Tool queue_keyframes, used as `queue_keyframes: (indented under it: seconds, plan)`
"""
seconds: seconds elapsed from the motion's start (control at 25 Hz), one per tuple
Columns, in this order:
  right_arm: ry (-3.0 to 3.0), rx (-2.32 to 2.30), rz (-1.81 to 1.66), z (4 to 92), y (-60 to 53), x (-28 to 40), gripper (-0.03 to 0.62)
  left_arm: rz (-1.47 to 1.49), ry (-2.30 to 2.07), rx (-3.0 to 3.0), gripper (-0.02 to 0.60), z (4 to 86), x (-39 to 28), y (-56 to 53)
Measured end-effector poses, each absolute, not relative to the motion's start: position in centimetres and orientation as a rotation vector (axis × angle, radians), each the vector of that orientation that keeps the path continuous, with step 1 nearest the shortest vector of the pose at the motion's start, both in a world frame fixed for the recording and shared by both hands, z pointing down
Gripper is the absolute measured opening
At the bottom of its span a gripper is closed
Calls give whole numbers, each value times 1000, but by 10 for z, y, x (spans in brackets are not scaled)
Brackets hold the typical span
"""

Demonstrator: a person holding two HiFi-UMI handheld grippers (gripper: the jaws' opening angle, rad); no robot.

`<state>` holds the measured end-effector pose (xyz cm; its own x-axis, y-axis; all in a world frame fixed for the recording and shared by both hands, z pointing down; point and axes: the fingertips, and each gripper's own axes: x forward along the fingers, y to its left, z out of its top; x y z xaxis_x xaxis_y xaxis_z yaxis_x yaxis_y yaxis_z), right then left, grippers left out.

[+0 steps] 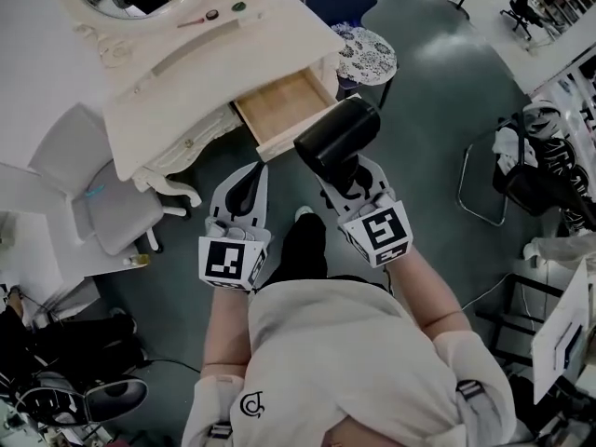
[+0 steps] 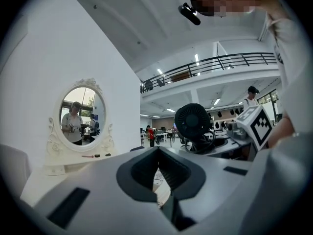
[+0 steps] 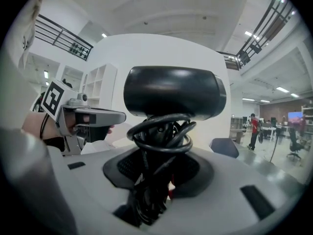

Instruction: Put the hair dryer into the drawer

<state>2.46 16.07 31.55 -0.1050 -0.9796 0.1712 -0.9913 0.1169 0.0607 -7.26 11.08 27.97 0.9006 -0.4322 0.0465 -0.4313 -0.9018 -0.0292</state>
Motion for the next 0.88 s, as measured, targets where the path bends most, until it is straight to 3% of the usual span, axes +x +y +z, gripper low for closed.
queue_keyframes:
  seconds: [0.4,0.88]
  plan:
    - [-2245,1890,122,321,24,89,158,-7,691,-3042,11,270,0,-21]
    - [-2355,1619,158,356,-88,117,158,-84,1042,-2997,11,304,11,-118]
